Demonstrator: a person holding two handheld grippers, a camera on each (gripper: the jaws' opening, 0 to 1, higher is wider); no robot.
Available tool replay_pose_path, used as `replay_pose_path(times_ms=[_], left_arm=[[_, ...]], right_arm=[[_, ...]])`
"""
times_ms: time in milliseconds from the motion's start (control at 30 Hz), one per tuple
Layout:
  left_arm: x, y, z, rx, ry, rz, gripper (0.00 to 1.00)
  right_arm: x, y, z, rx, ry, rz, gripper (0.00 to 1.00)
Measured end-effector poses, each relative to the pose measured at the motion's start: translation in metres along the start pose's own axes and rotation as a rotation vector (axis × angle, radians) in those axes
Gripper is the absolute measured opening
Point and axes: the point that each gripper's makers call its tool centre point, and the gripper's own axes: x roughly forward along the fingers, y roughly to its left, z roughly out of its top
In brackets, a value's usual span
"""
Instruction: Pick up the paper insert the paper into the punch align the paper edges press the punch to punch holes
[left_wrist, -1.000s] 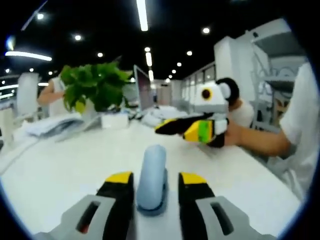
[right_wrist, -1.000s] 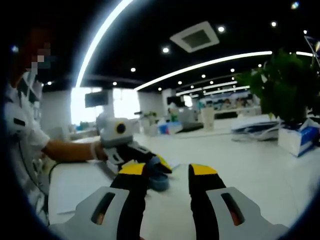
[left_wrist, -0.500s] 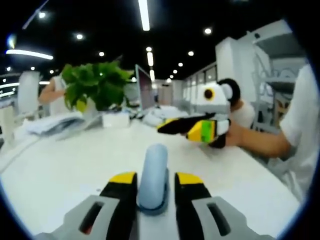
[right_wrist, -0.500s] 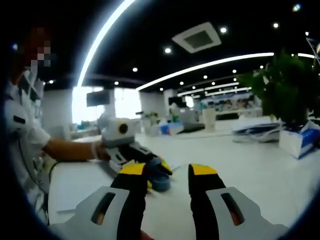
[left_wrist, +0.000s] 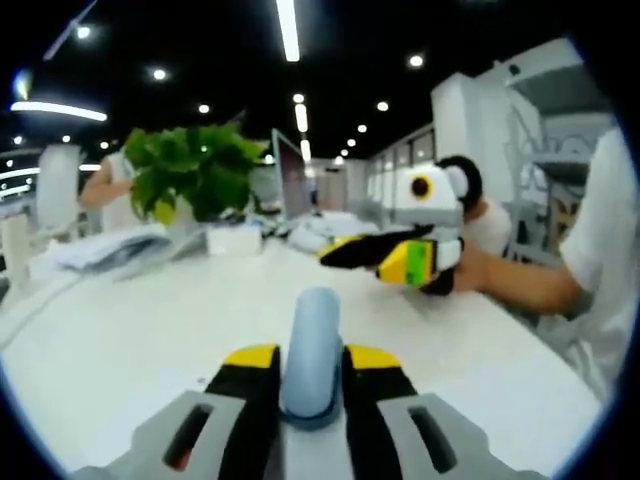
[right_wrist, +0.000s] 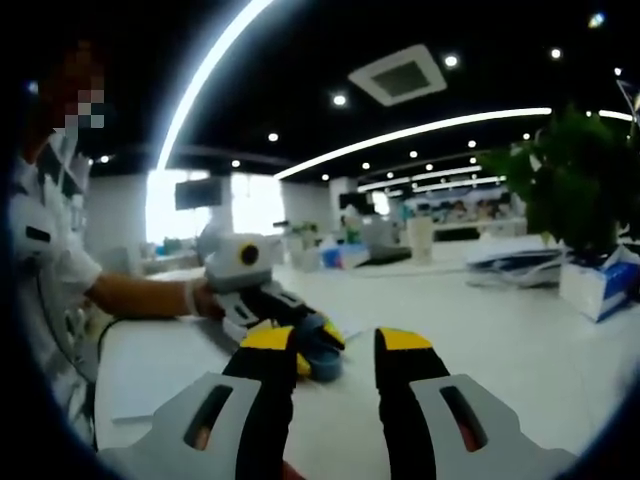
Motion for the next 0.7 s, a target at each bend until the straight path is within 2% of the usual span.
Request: replay_pose_path(times_ms=[300, 400, 433, 500, 600, 700], left_arm=[[0.0, 0.0, 0.0, -0.007, 0.0, -0.001, 0.26], [0.0, 0.0, 0.0, -0.008, 0.0, -0.002, 0.26], [0.0, 0.0, 0.0, -0.007, 0.0, -0.002, 0.26], [0.0, 0.0, 0.0, -0.007, 0.0, -0.002, 0.26], [0.0, 0.0, 0.0, -0.01, 0.0, -0.003, 0.26], [0.0, 0.001, 0.0, -0.014, 0.0, -0.002, 0.26]], right_arm=[[0.0, 0.001, 0.002, -0.025, -0.004, -0.006, 0.29], [0.001, 0.004, 0.004, -0.062, 0.0, -0.01, 0.21], [0.002, 0.009, 0.003, -0.083, 0.012, 0.01, 0.18], [0.006, 0.017, 0.007, -0.045, -0.011, 0.026, 0.16], [0.014, 0.031, 0.008, -0.082, -0.008, 0.041, 0.14], [0.021, 0.04, 0.017, -0.106, -0.046, 0.037, 0.11]])
